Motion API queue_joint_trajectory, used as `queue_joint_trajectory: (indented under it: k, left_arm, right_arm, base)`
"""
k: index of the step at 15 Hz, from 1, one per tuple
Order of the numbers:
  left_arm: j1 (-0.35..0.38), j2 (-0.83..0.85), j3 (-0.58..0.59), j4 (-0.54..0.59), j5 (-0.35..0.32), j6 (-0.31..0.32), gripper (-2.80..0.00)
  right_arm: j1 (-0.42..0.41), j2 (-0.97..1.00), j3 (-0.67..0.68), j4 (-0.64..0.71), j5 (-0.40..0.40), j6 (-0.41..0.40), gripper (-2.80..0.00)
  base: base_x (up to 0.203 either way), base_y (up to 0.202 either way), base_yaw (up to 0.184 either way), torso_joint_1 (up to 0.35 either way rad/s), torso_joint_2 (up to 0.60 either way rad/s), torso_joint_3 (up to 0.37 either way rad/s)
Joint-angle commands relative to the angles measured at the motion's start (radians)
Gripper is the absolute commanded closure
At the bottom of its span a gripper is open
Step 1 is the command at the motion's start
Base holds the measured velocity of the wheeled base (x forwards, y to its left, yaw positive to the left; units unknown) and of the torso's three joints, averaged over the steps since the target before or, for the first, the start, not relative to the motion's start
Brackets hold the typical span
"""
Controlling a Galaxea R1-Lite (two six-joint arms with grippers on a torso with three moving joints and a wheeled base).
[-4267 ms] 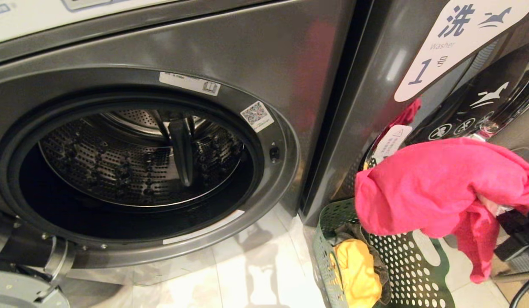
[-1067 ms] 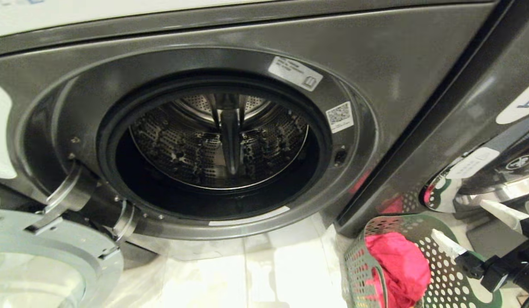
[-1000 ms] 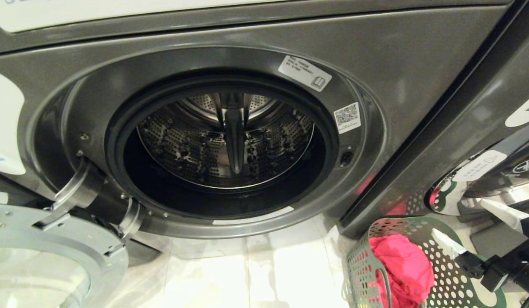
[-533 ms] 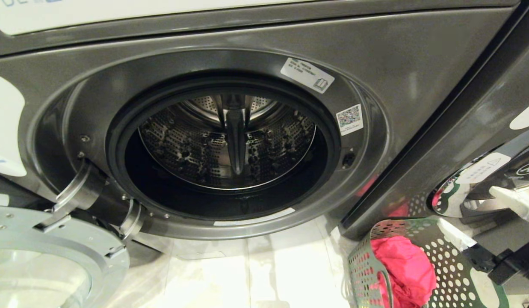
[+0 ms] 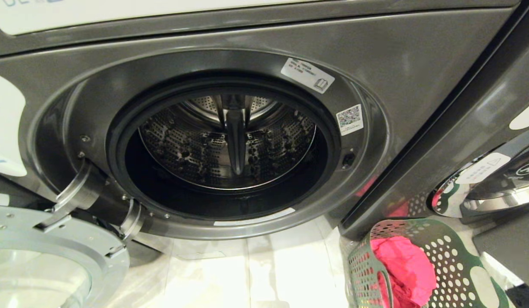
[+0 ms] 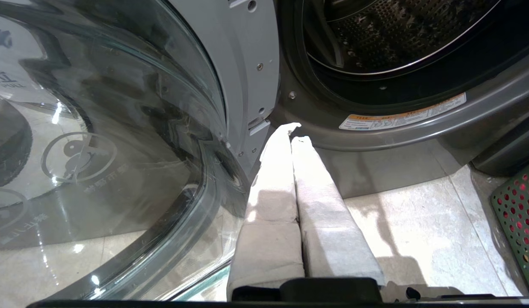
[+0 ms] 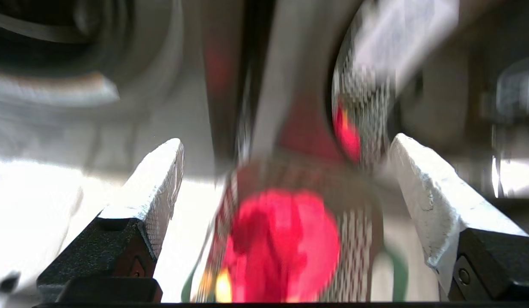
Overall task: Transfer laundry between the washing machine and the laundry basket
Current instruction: Close the washing machine door with the left hand
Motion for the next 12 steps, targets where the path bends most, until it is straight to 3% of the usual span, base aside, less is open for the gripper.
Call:
queue_joint_trajectory:
  k: [1,4,6,9,12]
  left_arm:
    - [0.000,0.002,0.040,-0.001,0.000,0.001,0.00]
    - [0.000,0.002,0.040,-0.001,0.000,-0.001,0.00]
    - [0.000,0.002,0.040,-0.001,0.000,0.001,0.00]
    - [0.000,0.002,0.040,-0.001,0.000,0.001,0.00]
    - [0.000,0.002,0.040,-0.001,0.000,-0.001,0.00]
  right_arm:
    - [-0.001,-0.227,0.001,0.279,-0.022,0.012,-2.80]
    - [-0.005,-0.462,0.002,0.552,-0.051,0.029,-2.80]
    - [-0.009,-0.480,0.002,0.658,-0.086,0.053,-2.80]
    - [0.002,-0.473,0.002,0.700,-0.038,0.048,-2.80]
    - [-0.085,-0.519,0.001,0.752,0.021,0.031,-2.80]
  base:
    - [0.000,0.000,0.000,0.000,0.00,0.000]
    - [0.000,0.000,0.000,0.000,0.00,0.000]
    - [0.000,0.000,0.000,0.000,0.00,0.000]
    - [0.000,0.000,0.000,0.000,0.00,0.000]
    - [0.000,0.000,0.000,0.000,0.00,0.000]
